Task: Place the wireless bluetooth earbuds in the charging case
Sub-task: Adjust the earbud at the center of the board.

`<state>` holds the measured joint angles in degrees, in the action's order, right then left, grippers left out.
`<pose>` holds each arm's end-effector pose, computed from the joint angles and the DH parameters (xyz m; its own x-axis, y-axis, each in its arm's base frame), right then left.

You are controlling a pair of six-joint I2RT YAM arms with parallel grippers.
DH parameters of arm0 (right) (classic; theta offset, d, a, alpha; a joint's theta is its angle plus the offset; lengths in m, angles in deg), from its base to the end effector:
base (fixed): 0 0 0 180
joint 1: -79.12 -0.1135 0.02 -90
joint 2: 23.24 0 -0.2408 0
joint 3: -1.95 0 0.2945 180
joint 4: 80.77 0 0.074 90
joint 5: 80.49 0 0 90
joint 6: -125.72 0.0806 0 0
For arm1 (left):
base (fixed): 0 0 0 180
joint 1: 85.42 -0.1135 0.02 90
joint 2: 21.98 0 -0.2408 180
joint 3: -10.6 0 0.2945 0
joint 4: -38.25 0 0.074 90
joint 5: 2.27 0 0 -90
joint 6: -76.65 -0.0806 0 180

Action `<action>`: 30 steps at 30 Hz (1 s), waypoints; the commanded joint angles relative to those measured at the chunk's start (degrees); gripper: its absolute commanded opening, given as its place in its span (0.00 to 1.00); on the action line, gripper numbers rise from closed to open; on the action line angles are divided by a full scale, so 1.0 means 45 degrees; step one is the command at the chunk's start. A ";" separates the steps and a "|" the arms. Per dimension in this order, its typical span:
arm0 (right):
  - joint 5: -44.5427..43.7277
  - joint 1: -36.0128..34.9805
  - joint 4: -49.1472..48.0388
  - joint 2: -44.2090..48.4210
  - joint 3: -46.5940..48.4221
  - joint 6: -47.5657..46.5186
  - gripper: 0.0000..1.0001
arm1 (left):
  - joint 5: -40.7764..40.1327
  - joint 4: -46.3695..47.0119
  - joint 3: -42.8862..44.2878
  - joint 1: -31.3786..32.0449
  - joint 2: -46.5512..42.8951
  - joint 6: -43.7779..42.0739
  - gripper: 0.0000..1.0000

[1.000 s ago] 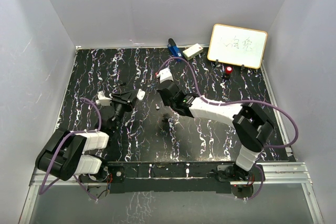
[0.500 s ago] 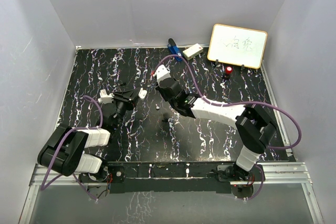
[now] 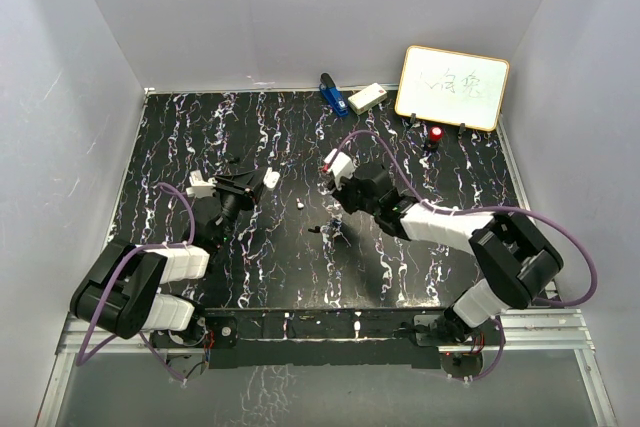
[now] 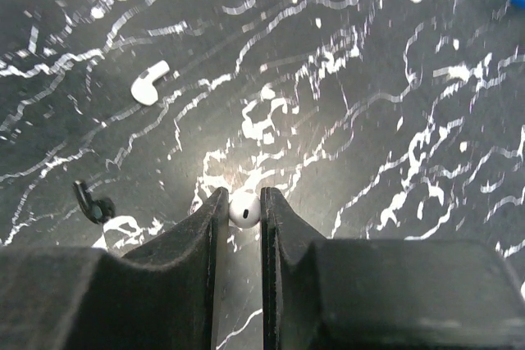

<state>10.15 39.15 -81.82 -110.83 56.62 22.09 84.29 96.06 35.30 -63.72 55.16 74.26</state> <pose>0.2971 0.2502 0.1124 -0.2402 -0.5088 -0.8267 -0.7267 0.6589 -0.1944 0.2803 -0.1063 0.1293 -0.3097 -0.9502 -0.0359 0.1000 0.0050 -0.9950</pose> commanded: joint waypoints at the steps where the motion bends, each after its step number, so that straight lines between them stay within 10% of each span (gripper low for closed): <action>1: 0.2877 0.0809 -0.2250 0.0424 -0.0025 -0.0701 0.00 | 0.0003 0.0251 -0.0067 -0.0073 -0.0329 0.0003 0.00; 11: 0.6791 0.2030 -0.2220 -0.0109 -0.0065 -0.2283 0.00 | -0.0035 0.0224 -0.0097 -0.0069 -0.0276 -0.0020 0.00; 30: 0.6512 0.2045 -0.0495 -0.1503 0.0865 -0.3334 0.00 | 0.0024 0.0329 -0.0048 -0.0075 -0.0079 -0.0018 0.00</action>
<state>40.03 48.26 -82.84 -116.78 57.21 7.30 84.31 96.06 35.21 -63.72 55.19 74.26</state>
